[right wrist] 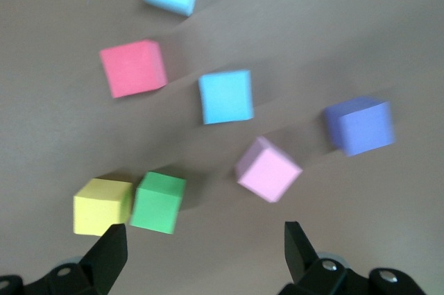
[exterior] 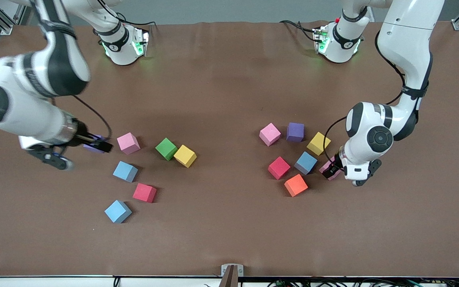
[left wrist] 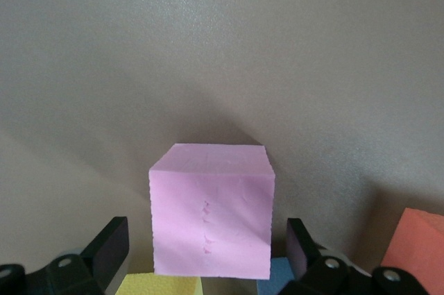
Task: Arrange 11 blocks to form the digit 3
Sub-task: 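Grasp the pink cube with the left gripper while the right gripper grasps yellow, then carry the pink cube toward the table middle with the left gripper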
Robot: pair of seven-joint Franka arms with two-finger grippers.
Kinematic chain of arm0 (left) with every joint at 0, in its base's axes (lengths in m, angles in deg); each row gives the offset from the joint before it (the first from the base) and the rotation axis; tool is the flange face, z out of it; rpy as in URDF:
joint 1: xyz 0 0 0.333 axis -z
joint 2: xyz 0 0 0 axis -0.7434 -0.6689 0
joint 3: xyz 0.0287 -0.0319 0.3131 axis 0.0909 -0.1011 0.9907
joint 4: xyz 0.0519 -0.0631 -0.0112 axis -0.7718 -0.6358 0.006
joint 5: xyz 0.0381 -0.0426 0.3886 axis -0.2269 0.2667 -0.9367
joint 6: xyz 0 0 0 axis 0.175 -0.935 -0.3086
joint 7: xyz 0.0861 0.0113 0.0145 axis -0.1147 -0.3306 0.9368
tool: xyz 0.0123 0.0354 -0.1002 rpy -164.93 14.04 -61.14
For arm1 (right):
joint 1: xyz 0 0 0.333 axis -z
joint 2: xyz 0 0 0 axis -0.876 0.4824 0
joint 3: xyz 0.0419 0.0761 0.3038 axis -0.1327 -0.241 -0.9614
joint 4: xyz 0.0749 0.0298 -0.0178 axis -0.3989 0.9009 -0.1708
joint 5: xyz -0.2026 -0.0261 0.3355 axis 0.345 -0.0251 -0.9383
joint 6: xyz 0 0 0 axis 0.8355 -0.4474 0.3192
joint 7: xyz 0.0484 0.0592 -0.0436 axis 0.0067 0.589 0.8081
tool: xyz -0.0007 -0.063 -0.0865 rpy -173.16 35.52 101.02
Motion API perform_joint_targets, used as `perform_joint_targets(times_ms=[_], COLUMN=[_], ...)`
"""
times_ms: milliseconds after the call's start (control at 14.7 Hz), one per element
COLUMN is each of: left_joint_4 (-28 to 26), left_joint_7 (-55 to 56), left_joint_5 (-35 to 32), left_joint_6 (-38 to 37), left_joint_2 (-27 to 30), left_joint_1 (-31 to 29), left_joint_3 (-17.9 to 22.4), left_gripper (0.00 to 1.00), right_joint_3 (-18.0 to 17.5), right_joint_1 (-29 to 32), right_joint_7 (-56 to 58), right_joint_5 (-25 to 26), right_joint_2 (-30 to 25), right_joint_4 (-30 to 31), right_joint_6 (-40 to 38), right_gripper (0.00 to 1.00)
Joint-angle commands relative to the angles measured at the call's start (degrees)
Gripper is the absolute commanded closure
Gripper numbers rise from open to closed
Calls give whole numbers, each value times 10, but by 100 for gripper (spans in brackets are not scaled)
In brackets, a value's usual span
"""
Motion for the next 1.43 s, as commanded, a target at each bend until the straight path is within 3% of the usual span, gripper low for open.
perform_joint_targets(times_ms=[0,204,340,612,680,952,1360], left_joint_4=[-7,-7,-7,-6,-5,4,16], left_joint_7=[7,6,6,22,37,96,267], left_joint_5=[-1,-1,-1,-1,-1,-1,-1], left_joint_6=[31,34,45,51,50,16,-64], left_joint_2=[-5,-10,-16,-18,-13,31,70], left_joint_1=[0,-1,1,3,3,12,106], left_joint_3=[1,1,1,1,1,0,0], left_gripper=[0,5,16,57,61,64,64], right_joint_3=[7,7,7,8,8,10,10], right_joint_1=[-67,-118,-136,-163,-167,-177,-182], right_joint_7=[-93,-182,-222,-264,-270,-272,-273], right_joint_5=[-10,-8,-7,-1,-1,0,8], right_joint_2=[41,80,100,128,130,148,173], right_joint_4=[12,11,11,12,11,13,39], right_joint_6=[60,125,155,189,192,214,284], right_gripper=[0,0,0,0,0,0,0])
